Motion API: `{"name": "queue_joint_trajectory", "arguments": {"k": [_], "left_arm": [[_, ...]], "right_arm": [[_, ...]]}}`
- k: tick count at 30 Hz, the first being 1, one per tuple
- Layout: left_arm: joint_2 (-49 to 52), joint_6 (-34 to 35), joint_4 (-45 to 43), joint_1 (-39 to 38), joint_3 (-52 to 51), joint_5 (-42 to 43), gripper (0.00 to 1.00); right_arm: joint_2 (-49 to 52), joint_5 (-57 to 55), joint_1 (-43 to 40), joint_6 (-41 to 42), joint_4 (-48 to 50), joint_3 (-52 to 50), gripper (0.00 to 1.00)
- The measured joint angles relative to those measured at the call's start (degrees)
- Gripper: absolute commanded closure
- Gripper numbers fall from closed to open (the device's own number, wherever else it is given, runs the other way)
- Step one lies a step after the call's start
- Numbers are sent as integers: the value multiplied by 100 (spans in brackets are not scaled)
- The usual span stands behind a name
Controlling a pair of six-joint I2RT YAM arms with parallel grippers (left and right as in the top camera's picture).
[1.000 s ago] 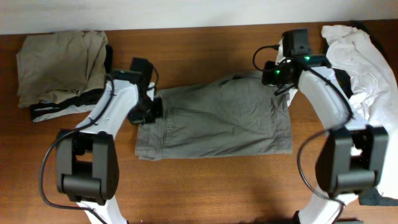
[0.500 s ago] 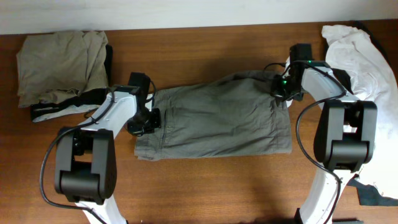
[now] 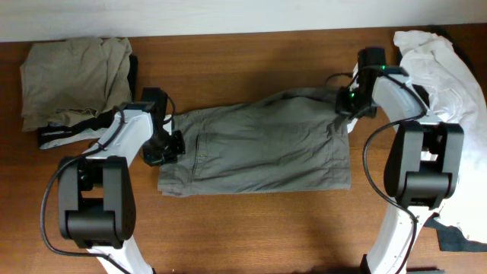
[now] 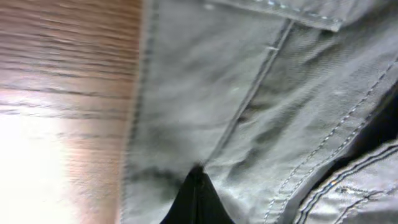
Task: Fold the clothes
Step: 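Release the shorts and lift both grippers away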
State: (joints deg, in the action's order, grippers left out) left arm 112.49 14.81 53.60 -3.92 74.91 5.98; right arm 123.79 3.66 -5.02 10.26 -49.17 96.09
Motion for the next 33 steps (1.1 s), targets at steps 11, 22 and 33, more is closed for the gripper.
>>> {"name": "queue_joint_trajectory", "arguments": {"k": [11, 22, 33], "left_arm": [[-817, -361, 273, 223, 986, -114, 1], [-459, -1801, 664, 1593, 1012, 1574, 1], [748, -2258, 772, 1327, 1010, 2280, 2]], "right_arm": [[-197, -109, -26, -20, -2835, 3265, 1], [-1438, -87, -26, -22, -3915, 3766, 1], [-2153, -83, -26, -120, -4170, 3816, 1]]}}
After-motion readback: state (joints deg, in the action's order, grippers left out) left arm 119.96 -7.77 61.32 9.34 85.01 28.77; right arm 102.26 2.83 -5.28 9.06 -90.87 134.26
